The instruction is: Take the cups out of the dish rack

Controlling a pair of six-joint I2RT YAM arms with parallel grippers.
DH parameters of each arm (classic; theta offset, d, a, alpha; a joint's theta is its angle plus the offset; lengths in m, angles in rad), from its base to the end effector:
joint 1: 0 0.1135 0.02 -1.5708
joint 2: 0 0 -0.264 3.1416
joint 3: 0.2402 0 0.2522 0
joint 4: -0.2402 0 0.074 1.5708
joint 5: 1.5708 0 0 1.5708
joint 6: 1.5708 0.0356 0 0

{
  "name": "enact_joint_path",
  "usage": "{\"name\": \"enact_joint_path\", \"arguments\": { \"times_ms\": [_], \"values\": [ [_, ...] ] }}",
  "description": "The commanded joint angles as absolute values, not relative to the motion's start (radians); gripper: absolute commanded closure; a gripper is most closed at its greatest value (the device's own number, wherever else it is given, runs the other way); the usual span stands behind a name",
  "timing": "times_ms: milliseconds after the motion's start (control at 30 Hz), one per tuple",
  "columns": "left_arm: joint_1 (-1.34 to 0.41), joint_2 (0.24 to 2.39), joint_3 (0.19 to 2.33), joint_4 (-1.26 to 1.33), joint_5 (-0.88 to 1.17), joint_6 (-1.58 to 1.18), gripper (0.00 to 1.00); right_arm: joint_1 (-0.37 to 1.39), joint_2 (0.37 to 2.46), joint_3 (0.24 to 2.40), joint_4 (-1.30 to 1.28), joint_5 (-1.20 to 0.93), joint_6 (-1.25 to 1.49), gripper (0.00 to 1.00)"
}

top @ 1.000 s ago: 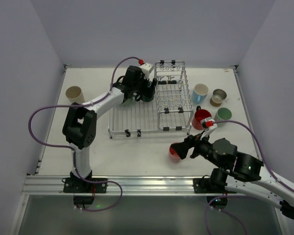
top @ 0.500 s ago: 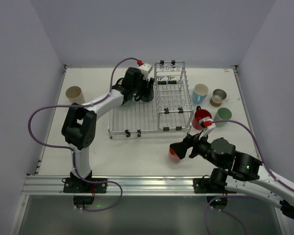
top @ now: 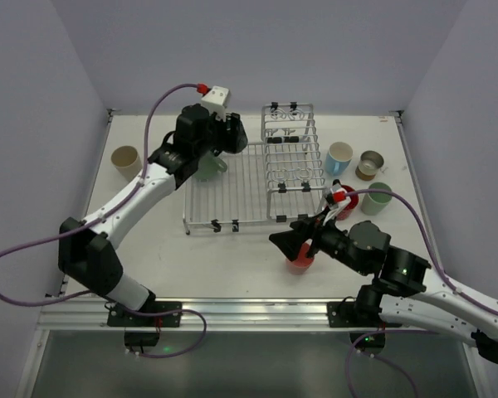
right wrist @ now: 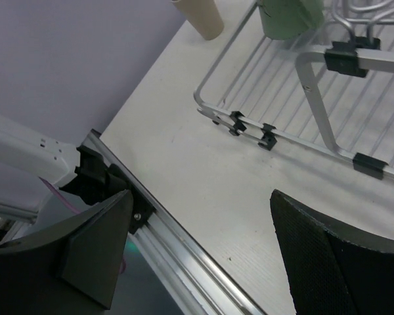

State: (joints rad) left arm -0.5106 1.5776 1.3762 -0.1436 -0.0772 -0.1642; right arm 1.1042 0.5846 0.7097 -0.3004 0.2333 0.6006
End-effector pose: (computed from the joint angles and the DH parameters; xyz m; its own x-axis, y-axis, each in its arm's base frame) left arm 0.3301 -0.1818 0.3502 -0.3604 0.0151 -0.9327 0.3700 0.9202 -0.1281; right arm 0.0714 0.1234 0.3303 -0.4979 0.2337 -0.8351 -0.5880 0.6168 0.5232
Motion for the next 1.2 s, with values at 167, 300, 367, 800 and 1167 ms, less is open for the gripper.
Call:
{"name": "enact_joint_path", "arguments": {
  "times_ms": [167,300,367,800,1167],
  "values": [
    [-0.503,1.339,1.351,0.018,-0.028,-0.274,0.86,1.106,0.733,0.788,0.030,0.199,0.618,0.12],
    [-0.503,1.180,1.284,0.051,0.032,-0.383,0.88,1.106,0.782,0.802,0.156,0.178,0.615,0.11],
    [-0.503,1.120,1.247,0.080,0.080,-0.460,0.89,1.106,0.823,0.816,0.222,0.154,0.589,0.07],
    [-0.505,0.691,0.918,0.245,0.213,-0.782,0.89,1.095,1.000,0.992,0.276,0.081,0.494,0.01],
    [-0.505,0.581,0.718,0.409,0.304,-0.989,0.90,1.095,1.065,1.022,0.448,-0.086,0.468,0.03]
  ]
}}
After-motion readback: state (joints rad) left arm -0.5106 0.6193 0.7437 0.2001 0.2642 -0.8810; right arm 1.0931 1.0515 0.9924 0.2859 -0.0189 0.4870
